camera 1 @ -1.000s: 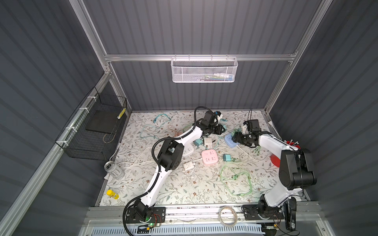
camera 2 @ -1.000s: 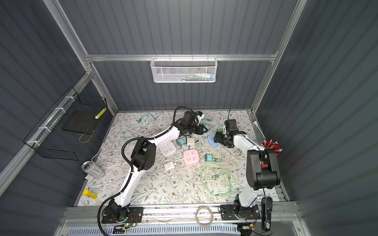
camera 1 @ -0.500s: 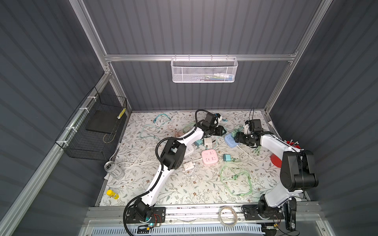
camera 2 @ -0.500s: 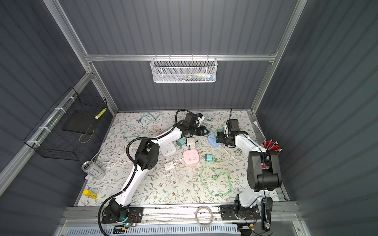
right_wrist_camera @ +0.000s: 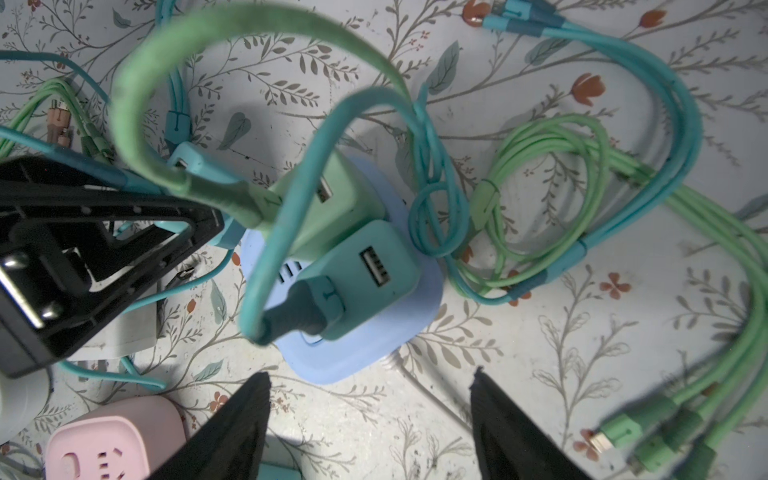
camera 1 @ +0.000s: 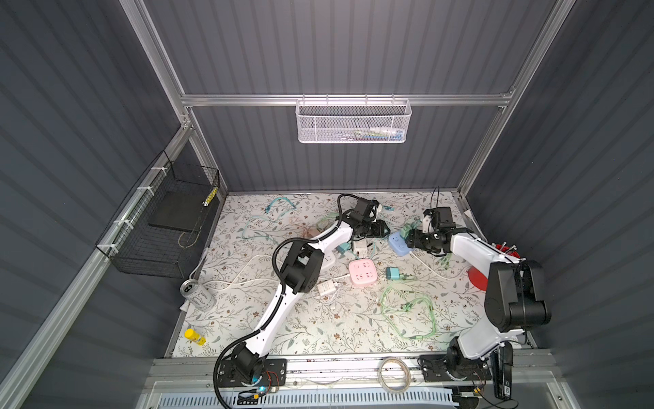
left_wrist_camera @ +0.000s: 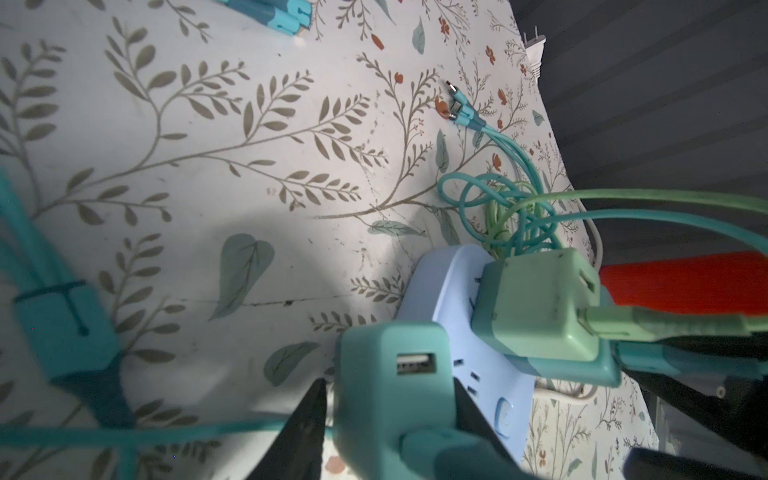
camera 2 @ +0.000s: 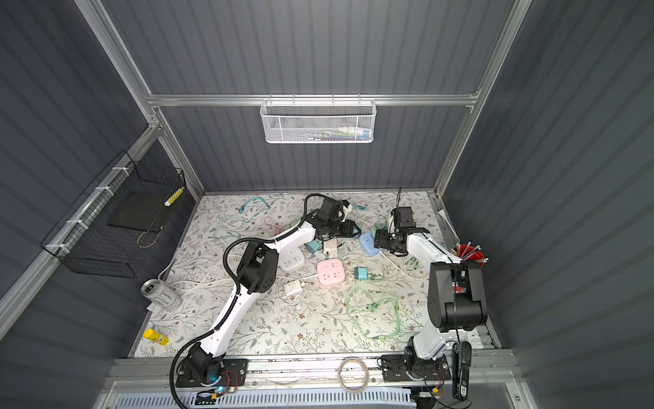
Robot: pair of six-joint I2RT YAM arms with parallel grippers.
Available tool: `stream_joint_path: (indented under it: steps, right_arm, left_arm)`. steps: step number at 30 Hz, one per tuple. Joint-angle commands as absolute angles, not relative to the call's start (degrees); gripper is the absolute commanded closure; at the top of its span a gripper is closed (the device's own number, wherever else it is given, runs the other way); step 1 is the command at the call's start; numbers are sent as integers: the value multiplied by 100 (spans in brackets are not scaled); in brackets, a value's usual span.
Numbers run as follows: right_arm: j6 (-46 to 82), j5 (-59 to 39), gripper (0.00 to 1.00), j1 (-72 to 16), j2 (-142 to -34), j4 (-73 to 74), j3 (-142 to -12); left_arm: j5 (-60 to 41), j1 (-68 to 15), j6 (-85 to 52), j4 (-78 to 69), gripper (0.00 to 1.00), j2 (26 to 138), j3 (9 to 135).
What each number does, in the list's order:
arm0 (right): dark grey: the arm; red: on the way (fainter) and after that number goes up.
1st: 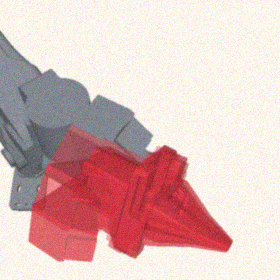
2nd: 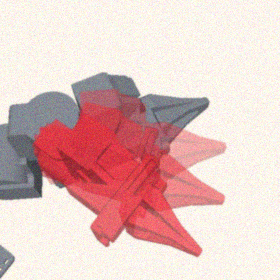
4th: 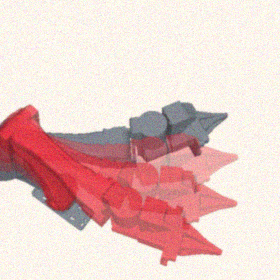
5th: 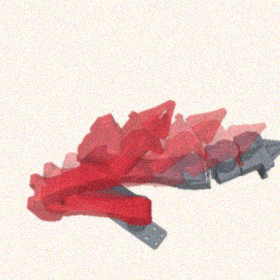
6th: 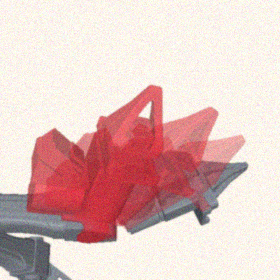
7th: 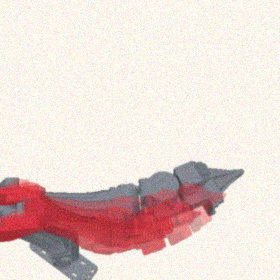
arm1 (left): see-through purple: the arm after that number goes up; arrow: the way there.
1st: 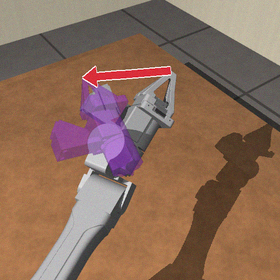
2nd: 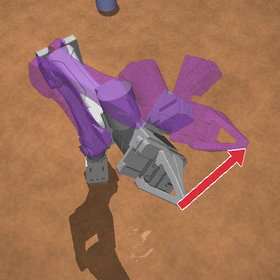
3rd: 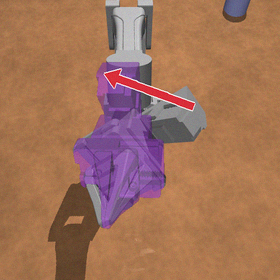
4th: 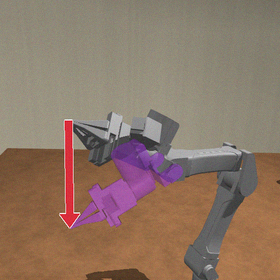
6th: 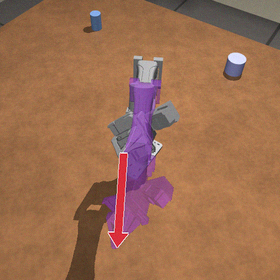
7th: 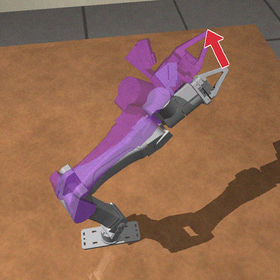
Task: Pull the plug off the socket
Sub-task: 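Carry the teal charger toward the white hub and lower it with the left gripper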
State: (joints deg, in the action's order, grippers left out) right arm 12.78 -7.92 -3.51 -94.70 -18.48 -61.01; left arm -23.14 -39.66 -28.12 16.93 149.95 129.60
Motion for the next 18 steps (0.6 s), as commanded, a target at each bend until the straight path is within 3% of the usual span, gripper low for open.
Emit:
stream_joint_path:
  steps: [1,6,9,18]
  right_arm:
    - [1211,-694,23,-325,-9492,-1935,-6127]
    - [1274,-712,23,-325,-9492,-1899,-6091]
    - [1292,-725,23,-325,-9484,-1890,-6086]
    - [1231,-686,23,-318,-9508,-1942,-6154]
  left_arm:
    - [-2185,-3941,-2780,2056,51,15008,13123]
    - [-1998,-3944,-2703,2265,44,14924,13140]
    - [-1974,-3942,-2760,2312,33,14916,13127]
    - [-1658,-3940,-2747,2442,31,14662,13050]
